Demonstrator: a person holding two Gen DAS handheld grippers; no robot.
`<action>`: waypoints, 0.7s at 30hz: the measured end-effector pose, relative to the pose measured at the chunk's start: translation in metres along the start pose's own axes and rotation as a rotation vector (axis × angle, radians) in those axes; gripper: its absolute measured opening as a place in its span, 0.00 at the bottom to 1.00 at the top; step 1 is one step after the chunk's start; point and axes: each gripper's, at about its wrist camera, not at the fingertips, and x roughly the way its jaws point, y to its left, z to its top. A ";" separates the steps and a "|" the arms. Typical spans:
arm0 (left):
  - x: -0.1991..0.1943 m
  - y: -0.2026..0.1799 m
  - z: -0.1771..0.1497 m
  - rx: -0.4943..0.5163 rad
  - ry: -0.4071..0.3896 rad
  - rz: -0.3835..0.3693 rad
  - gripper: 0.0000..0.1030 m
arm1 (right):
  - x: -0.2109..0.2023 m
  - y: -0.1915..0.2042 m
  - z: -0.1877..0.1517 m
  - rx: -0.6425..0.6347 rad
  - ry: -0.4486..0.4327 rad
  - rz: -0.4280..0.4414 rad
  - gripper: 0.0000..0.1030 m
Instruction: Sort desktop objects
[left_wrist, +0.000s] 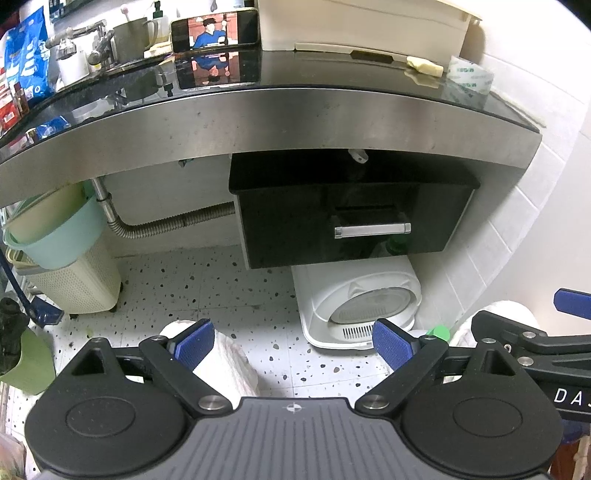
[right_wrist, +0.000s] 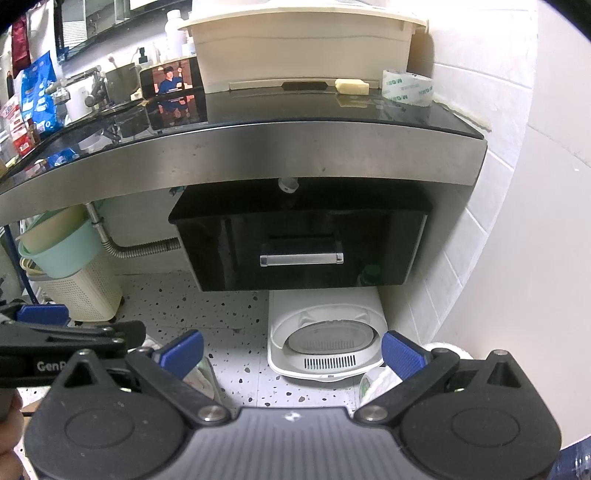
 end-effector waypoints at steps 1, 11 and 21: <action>0.000 0.000 0.000 -0.002 0.001 -0.005 0.90 | 0.000 0.000 0.000 0.000 -0.001 0.000 1.00; 0.006 0.001 0.001 -0.034 0.007 -0.009 0.90 | 0.001 0.000 -0.001 0.007 -0.008 0.000 1.00; 0.011 0.007 -0.005 -0.045 0.001 0.012 0.90 | 0.005 -0.002 -0.004 0.003 -0.011 -0.007 1.00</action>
